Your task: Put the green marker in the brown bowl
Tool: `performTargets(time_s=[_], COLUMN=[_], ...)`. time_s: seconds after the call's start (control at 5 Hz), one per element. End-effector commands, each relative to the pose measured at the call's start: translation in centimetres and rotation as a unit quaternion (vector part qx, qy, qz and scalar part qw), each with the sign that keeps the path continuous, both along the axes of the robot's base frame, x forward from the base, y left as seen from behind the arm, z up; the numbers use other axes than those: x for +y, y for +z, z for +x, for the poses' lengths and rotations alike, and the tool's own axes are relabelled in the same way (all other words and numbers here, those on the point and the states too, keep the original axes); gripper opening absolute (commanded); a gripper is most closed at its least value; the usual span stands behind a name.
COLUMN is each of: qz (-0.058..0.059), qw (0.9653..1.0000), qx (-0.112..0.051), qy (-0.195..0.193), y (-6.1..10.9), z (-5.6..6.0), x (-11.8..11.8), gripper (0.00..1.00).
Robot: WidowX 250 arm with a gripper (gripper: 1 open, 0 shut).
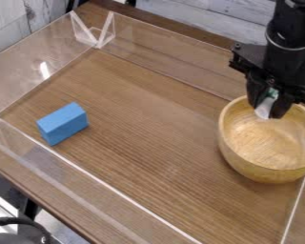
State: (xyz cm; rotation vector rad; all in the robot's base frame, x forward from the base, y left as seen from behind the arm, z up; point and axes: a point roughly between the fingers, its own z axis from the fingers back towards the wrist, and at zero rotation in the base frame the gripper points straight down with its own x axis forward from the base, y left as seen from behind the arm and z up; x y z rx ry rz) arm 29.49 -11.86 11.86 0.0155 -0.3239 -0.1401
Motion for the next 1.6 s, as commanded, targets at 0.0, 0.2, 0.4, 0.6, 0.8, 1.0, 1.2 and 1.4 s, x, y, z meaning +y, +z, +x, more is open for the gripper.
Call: performTargets(time_s=[0.0, 0.2, 0.4, 0.6, 0.8, 1.0, 1.2, 1.4], qz=[-0.014, -0.016, -0.017, -0.018, -0.02, -0.021, -0.022, -0.023], qw=[0.9992, 0.999, 0.9987, 0.9983, 0.998, 0.9976, 0.9972, 0.9968], qx=[-0.037, -0.043, -0.049, -0.055, -0.06, -0.066, -0.071, -0.076], qy=[-0.002, -0.001, 0.001, 0.002, 0.003, 0.003, 0.003, 0.003], y=[2.2, 2.4, 2.52, 2.66, 2.78, 2.87, 2.88, 2.84], z=[0.05, -0.13, -0.24, -0.37, -0.47, -0.57, -0.6, -0.63], x=[-0.29, -0.28, -0.32, -0.31, -0.34, -0.4, -0.37, -0.4], gripper=[0.0, 0.0, 0.0, 0.0, 0.0, 0.0, 0.0, 0.0])
